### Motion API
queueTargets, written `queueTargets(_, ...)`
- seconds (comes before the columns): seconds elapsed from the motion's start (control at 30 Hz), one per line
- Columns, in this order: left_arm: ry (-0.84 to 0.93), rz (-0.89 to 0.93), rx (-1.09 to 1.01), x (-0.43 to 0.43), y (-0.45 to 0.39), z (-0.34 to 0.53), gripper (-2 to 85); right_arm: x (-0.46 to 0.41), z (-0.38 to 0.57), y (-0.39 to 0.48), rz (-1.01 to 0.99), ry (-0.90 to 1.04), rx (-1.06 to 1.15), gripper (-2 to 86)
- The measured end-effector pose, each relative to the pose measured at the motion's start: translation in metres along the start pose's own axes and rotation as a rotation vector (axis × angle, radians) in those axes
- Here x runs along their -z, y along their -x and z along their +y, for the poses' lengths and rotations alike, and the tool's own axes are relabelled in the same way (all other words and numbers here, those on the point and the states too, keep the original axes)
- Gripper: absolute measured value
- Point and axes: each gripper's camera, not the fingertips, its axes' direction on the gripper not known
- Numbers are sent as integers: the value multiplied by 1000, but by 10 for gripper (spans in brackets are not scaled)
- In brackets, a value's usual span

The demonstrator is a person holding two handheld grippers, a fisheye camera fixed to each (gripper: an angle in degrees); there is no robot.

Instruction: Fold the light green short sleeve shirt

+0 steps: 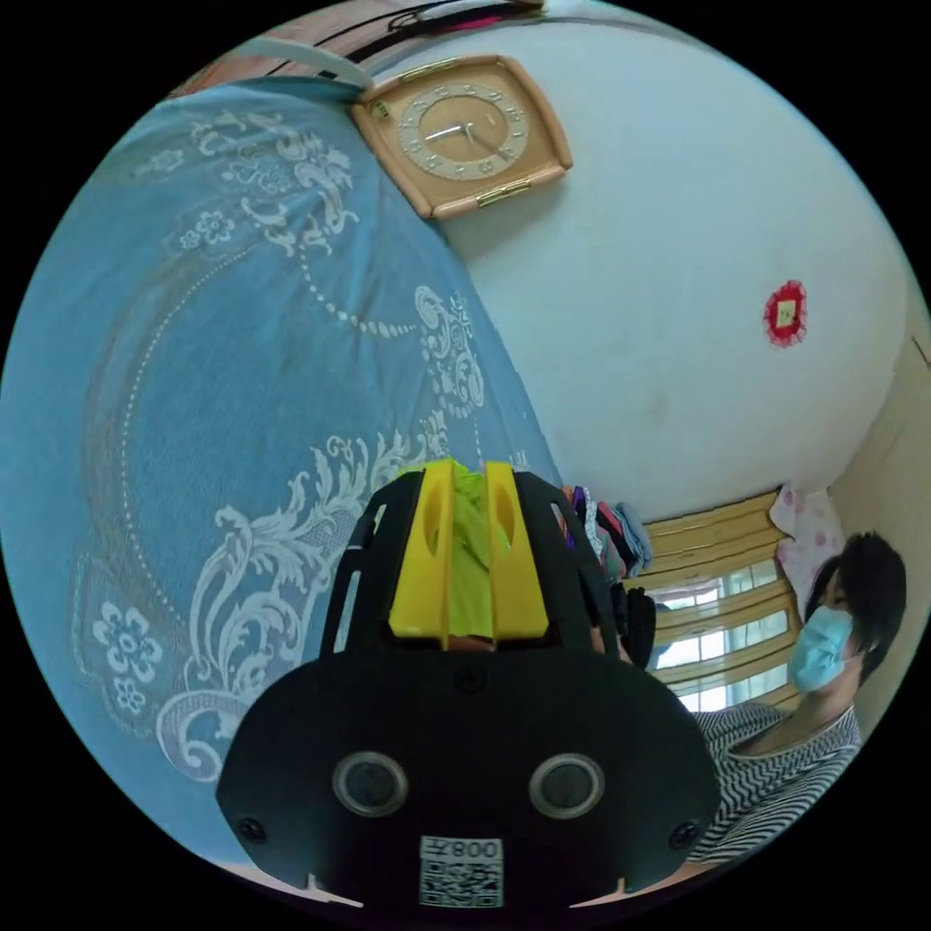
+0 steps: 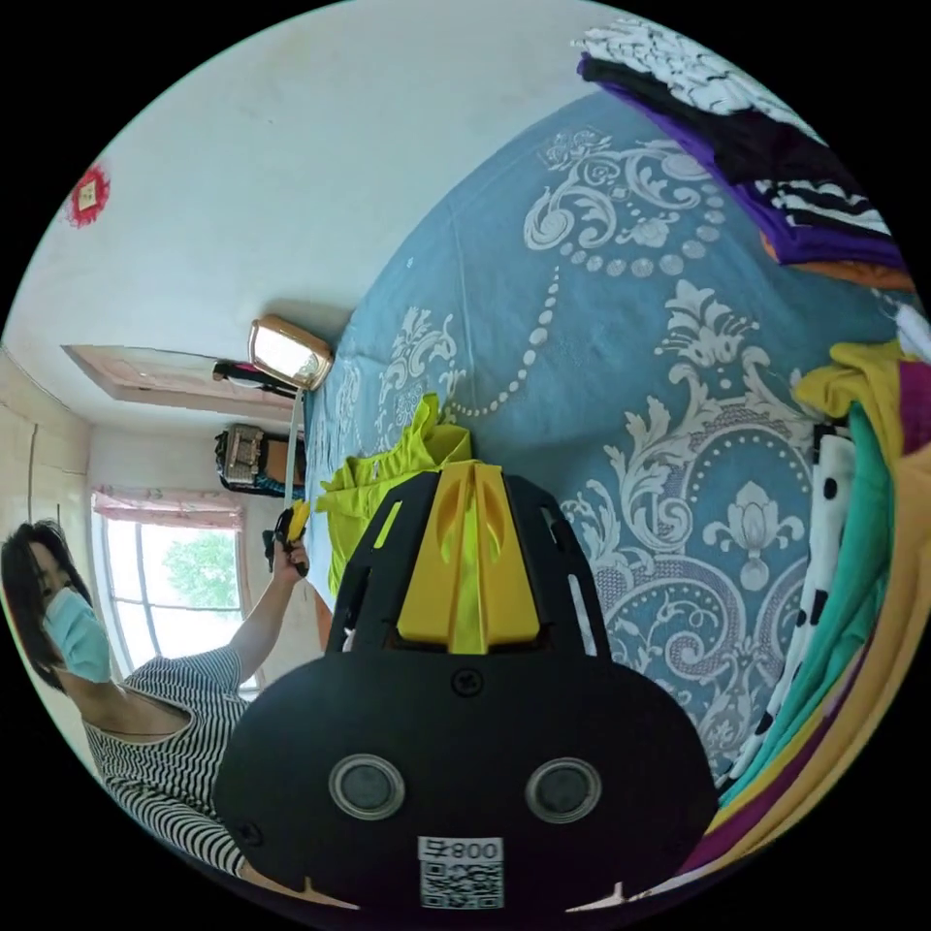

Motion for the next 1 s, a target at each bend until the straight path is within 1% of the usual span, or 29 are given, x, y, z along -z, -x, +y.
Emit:
queueTargets(0.07,23,-11,-51,-18,-8,11,65,4,8,20,38,-48,-6,7)
queueTargets(0.17,149,-63,-168,-66,-26,32,73,-1,20,69,94,-87,50,16)
queueTargets(0.23,244,-137,-281,-102,-42,42,82,-20,28,121,165,-46,182,28)
queueTargets(0.3,370,-280,-478,-155,-68,56,93,-71,42,206,384,70,403,48)
queueTargets(0.33,402,-321,-530,-169,-75,60,96,-86,48,227,442,93,463,52)
queueTargets(0.4,499,-468,-701,-223,-93,77,104,-147,75,299,653,154,716,67)
queueTargets(0.43,515,-496,-740,-235,-96,81,105,-162,82,314,707,162,780,69)
queueTargets(0.5,543,-590,-859,-275,-104,98,106,-216,112,358,904,173,993,76)
queueTargets(0.57,560,-644,-932,-301,-105,109,105,-245,129,378,949,195,1102,78)
queueTargets(0.67,602,-737,-1034,-339,-99,128,103,-277,141,398,962,256,1164,78)
queueTargets(0.7,612,-771,-1065,-352,-95,134,102,-284,144,405,979,249,1178,77)
queueTargets(0.8,593,-796,-1114,-372,-90,142,95,-294,144,421,1028,223,1198,68)
queueTargets(0.93,538,-843,-1123,-393,-83,140,82,-306,134,436,1042,228,1195,54)
queueTargets(1.0,512,-857,-1116,-406,-79,132,78,-306,122,446,1047,194,1180,41)
